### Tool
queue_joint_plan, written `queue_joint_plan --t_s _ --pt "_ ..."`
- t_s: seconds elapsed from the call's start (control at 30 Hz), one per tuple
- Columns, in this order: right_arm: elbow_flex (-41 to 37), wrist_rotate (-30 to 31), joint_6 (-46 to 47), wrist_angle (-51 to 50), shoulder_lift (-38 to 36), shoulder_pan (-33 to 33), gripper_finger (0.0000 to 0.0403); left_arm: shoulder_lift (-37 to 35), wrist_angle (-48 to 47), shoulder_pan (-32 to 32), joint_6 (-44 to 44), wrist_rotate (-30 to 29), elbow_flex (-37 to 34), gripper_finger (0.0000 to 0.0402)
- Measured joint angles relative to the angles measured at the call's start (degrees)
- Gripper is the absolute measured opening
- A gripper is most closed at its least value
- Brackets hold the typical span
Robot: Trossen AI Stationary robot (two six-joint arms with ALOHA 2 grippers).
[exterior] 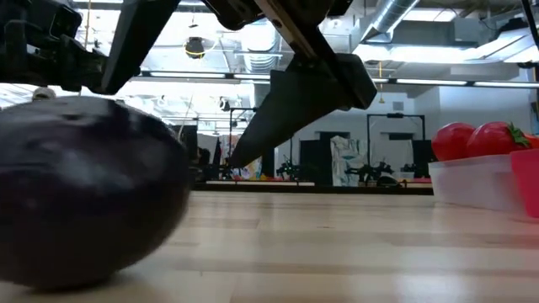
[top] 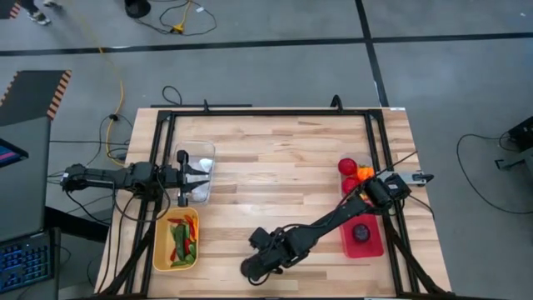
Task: Sort produce into baskets
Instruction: Put the plum into the red bin
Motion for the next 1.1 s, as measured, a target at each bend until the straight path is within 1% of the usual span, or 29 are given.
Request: queue_joint_plan --t_s 0.23,0.4,0.57,0.9,1.1 --pt "0.0 -0.4 -1.3 3.2 -0.1 0.7 0.0395 0.0 0.0 0.0 0.0 0.0 0.0 0.0096" --pt "0.0 -0.7 -6.8 5.3 -0.1 0.9 0.0395 0.0 0.0 0.0 0.0 0.0 0.0 0.0096" --pt "0.0 -0.7 -11.9 5.4 -0.1 1.1 0.0395 0.0 0.0 0.0 0.0 0.0 0.0 0.0096" --pt "0.0 -0.7 -17.4 5.3 -0.1 1.3 0.0395 0.0 0.0 0.0 0.0 0.0 0.0 0.0096" --pt "0.0 -0.5 -17.9 5.7 -0.1 2.2 0.0395 0.0 0.0 0.0 0.0 0.0 0.0 0.0096"
